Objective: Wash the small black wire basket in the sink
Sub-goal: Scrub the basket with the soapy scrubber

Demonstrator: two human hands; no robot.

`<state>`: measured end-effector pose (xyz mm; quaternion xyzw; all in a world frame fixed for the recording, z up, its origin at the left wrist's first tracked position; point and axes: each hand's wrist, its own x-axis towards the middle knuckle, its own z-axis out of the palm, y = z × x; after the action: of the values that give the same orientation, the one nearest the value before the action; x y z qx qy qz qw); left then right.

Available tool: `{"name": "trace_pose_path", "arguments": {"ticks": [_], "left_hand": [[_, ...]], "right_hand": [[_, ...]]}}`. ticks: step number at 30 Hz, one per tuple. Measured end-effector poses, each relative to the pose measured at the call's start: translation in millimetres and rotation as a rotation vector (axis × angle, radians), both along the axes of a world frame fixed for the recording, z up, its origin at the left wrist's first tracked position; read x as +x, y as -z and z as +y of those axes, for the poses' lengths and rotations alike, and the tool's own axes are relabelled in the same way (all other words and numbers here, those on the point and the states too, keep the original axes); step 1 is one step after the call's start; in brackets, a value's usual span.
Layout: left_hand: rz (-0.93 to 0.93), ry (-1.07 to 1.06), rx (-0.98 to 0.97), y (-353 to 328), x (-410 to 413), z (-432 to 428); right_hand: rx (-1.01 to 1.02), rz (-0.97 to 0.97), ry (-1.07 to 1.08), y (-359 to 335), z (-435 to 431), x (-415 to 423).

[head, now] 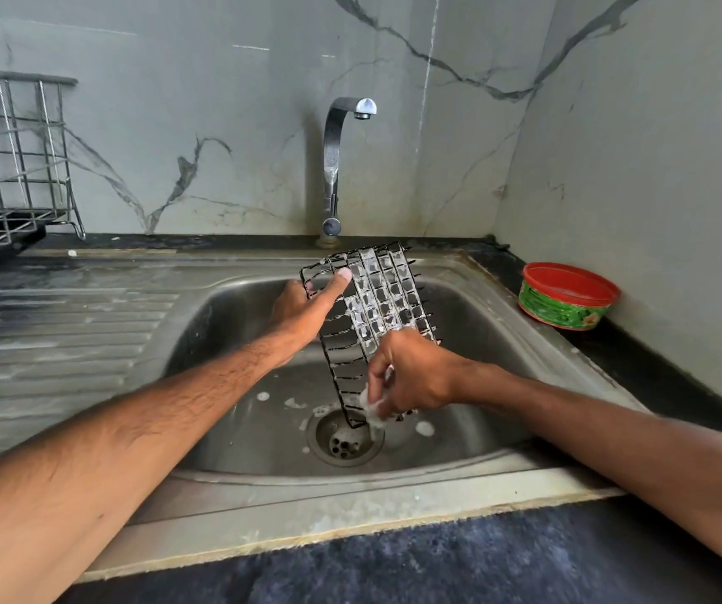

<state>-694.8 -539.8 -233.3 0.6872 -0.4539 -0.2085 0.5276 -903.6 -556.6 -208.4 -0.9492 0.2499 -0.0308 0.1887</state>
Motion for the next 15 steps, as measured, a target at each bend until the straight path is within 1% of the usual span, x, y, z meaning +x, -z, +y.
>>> {"name": "trace_pose_path", "arguments": {"ticks": [4,10,12,15], "left_hand": [[0.020,0.010,0.029,-1.1,-3.2,1.2],[0.082,0.035,-0.036,-7.3,-6.0,3.4],[0.101,0.006,-0.044,-11.3,-6.5,3.3],[0.048,-0.026,-0.060,-15.8,-9.1,4.5]], "right_hand": [[0.003,-0.046,0.038,-4.5,-1.8,1.9],[-0.090,-0.047,0.181,-20.5,-31.6,-21.4],[-0.139,-0.115,0.238,-30.6,-41.1,-27.6],[-0.172,-0.310,0.330,-47.8,-48.9,-35.0]]}}
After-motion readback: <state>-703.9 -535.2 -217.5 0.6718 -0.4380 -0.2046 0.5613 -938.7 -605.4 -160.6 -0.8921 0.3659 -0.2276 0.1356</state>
